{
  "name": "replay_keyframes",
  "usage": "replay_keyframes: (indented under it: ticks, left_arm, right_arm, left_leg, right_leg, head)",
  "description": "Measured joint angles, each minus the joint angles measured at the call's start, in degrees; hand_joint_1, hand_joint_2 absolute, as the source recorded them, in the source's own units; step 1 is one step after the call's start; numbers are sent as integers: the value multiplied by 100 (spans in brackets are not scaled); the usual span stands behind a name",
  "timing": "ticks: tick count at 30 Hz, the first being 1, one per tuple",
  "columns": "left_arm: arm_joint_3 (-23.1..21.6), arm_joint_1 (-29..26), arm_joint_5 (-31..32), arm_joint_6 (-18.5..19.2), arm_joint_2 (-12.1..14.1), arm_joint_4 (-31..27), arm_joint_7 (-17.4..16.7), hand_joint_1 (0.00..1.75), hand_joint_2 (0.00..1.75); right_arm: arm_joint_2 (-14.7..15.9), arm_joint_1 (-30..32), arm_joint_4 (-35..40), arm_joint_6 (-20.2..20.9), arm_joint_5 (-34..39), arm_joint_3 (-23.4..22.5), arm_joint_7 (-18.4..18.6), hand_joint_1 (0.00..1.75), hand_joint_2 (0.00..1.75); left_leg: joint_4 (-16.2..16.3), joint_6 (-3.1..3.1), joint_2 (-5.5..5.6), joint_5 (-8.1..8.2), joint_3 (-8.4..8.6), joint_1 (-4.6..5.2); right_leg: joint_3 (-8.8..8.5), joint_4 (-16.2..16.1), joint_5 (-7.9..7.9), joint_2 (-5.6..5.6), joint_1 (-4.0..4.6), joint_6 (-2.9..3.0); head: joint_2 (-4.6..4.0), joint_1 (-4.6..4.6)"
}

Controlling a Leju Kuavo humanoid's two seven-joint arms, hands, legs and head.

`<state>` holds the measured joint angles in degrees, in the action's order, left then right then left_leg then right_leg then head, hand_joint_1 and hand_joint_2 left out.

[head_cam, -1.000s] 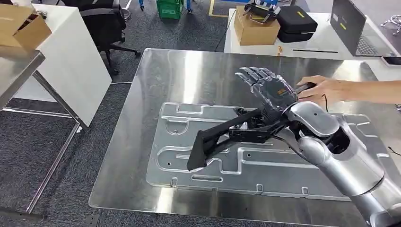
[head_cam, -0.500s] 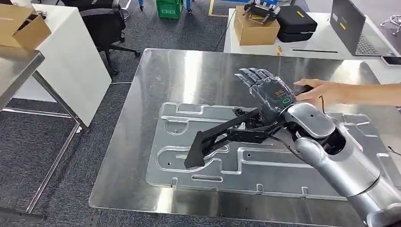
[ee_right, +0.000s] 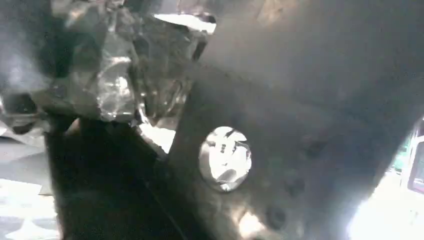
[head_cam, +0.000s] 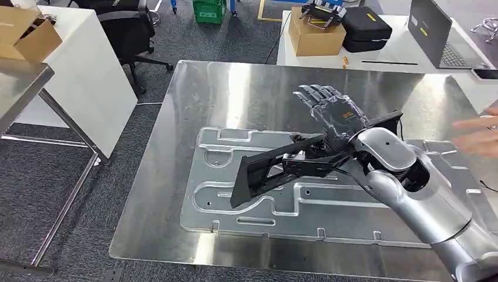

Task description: Take the parts from the cabinet and place them on the table.

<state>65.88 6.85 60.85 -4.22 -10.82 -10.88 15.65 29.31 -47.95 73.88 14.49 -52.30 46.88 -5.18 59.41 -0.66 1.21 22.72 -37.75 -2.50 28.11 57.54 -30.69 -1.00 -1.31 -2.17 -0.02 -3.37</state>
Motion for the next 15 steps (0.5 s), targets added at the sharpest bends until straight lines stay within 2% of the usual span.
replay_keyframes:
  ticks: [15]
  left_arm:
    - [0, 3, 2, -7, 0, 0, 0, 0, 0]
  right_arm:
    - [0, 8, -2, -9, -28, 0, 0, 0, 0]
  left_leg:
    - [0, 0, -2, 0, 1, 0]
  right_leg:
    - [0, 0, 0, 1, 0, 0]
  head:
    - [0, 0]
